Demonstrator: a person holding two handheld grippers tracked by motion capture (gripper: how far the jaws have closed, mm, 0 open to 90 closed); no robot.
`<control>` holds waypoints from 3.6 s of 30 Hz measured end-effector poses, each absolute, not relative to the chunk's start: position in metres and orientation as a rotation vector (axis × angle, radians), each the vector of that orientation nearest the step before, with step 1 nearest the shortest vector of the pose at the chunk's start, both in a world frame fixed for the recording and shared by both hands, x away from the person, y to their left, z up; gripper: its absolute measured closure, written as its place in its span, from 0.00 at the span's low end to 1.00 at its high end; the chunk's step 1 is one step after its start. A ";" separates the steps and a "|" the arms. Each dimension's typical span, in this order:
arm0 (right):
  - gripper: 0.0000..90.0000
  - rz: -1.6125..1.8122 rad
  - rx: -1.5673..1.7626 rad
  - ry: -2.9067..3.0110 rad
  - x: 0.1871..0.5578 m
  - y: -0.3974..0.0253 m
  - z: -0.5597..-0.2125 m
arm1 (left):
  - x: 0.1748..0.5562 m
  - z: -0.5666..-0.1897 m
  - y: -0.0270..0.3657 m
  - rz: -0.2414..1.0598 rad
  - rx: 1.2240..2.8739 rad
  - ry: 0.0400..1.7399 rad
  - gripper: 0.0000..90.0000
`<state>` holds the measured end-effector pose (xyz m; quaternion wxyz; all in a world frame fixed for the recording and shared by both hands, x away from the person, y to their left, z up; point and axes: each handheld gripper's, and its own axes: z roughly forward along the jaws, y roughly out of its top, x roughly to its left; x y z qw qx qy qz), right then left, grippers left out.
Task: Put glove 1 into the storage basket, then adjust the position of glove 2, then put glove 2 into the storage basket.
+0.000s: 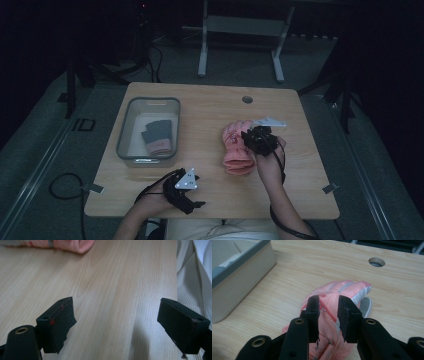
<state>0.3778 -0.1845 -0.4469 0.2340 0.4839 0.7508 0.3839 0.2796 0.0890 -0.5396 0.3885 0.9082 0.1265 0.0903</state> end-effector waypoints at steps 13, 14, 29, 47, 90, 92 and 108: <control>0.77 1.060 1.293 2.057 0.378 -0.208 -0.436 | 0.283 -0.521 0.085 0.259 2.193 0.425 0.15; 0.77 1.065 1.292 2.059 0.378 -0.209 -0.436 | 0.286 -0.518 0.081 0.255 2.197 0.444 0.15; 0.73 1.129 1.155 2.171 0.398 -0.205 -0.425 | 0.333 -0.466 0.042 0.304 2.180 0.593 0.17; 0.62 1.042 1.231 2.263 0.419 -0.195 -0.471 | 0.406 -0.474 0.022 0.317 2.108 0.897 0.34; 0.76 1.239 1.464 2.411 0.425 -0.238 -0.515 | 0.444 -0.515 -0.004 -0.169 2.002 1.059 0.84; 0.77 1.254 1.449 2.401 0.424 -0.234 -0.511 | 0.442 -0.509 0.000 -0.157 1.999 1.052 0.84; 0.77 1.381 1.331 2.370 0.420 -0.209 -0.464 | 0.431 -0.451 0.033 -0.062 1.975 0.999 0.84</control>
